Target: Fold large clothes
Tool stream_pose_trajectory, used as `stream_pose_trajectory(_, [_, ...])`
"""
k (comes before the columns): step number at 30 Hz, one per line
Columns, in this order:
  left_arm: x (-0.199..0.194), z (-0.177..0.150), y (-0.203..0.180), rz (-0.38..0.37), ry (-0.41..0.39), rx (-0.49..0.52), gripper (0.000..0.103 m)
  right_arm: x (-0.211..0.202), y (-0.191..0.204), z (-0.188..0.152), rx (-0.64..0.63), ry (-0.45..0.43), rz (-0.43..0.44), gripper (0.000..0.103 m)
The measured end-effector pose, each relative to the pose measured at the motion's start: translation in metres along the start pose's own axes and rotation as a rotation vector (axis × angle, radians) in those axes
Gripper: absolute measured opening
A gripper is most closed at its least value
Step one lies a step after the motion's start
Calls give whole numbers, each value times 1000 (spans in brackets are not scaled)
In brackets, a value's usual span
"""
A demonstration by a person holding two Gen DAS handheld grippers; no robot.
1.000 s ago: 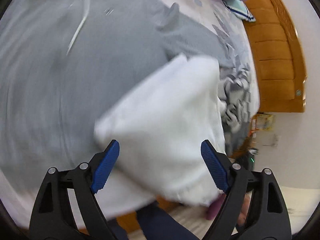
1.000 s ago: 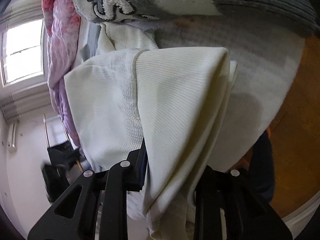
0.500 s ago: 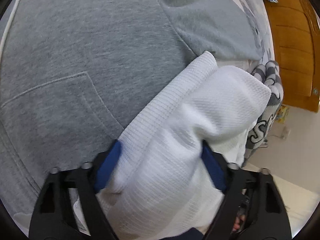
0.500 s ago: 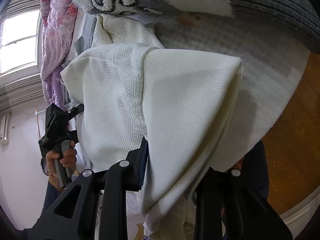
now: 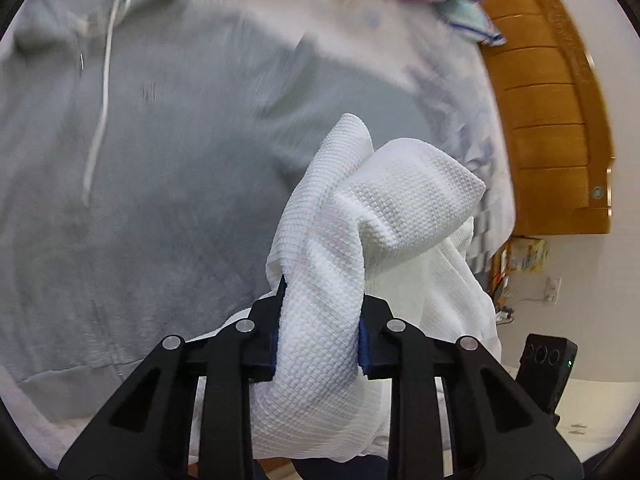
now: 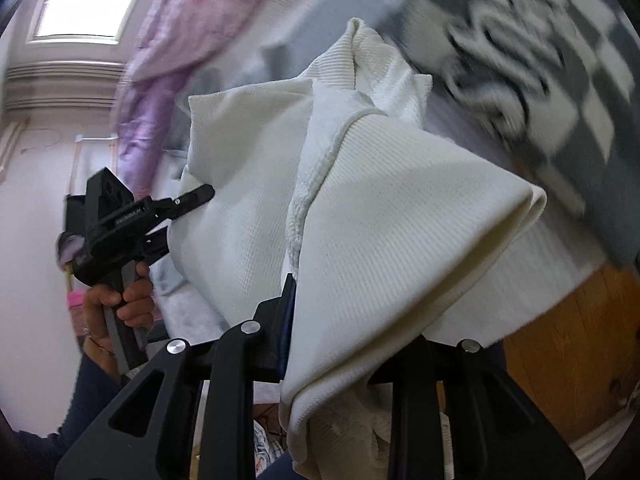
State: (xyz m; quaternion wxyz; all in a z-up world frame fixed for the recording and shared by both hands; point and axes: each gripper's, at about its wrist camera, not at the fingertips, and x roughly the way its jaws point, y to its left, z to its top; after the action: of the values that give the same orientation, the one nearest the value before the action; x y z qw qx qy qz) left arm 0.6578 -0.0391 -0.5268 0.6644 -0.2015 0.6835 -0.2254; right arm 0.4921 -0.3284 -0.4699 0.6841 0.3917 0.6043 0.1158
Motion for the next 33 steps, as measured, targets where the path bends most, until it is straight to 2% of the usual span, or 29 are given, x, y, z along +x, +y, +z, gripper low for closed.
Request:
stream_pose_trajectory(2, [-28,10,-34,3,-42,71,26,-24,9,8,-24,-29,42,23])
stream_pose_trajectory(4, [-39,21,-78,-11,-65,154,26,-59,9,19,-38,-86,71,23])
stream_pose_trajectory(6, [-34,31,-121,-35,-63,230,26,-93,-3,27,-18,-151,73,23])
stream_pose_trajectory(8, [-17,44,-166,-79,-50,300,26,-123,-19,32,9,-211,57,23])
stream_pose_trajectory(12, [52,65,-259,-160,8,439,26,-168,-70,40,113,-329,21,24])
stream_pose_trajectory(14, [88,70,-289,-168,43,477,27,-172,-98,45,153,-366,27,24])
stream_pose_trajectory(15, [113,73,-305,-152,65,497,27,-170,-115,49,164,-377,1,24])
stream_pose_trajectory(17, [159,79,-316,-107,120,483,27,-159,-159,59,246,-373,-13,24])
stream_pose_trajectory(18, [182,83,-315,-76,149,453,30,-151,-168,63,258,-377,-30,24])
stream_pose_trajectory(20, [216,83,-307,-1,158,415,38,-133,-211,70,340,-348,-107,29])
stream_pose_trajectory(21, [231,87,-302,48,152,380,46,-125,-228,70,384,-333,-121,35])
stream_pose_trajectory(22, [235,89,-295,60,151,348,50,-119,-242,70,429,-310,-116,38])
stream_pose_trajectory(24, [227,95,-287,42,143,236,59,-122,-254,68,461,-315,-128,50])
stream_pose_trajectory(26, [200,95,-286,-21,87,229,60,-136,-257,60,446,-319,-164,52])
stream_pose_trajectory(27, [187,97,-289,-20,53,241,61,-146,-257,56,442,-324,-199,52])
stream_pose_trajectory(28, [164,93,-289,-30,14,245,61,-156,-259,54,419,-327,-236,52])
stream_pose_trajectory(29, [152,89,-289,-56,4,236,61,-167,-249,53,349,-317,-317,52])
stream_pose_trajectory(30, [144,85,-289,-71,5,229,61,-177,-240,48,296,-312,-366,52])
stream_pose_trajectory(33, [142,54,-308,-95,78,281,61,-178,-210,61,142,-301,-335,53])
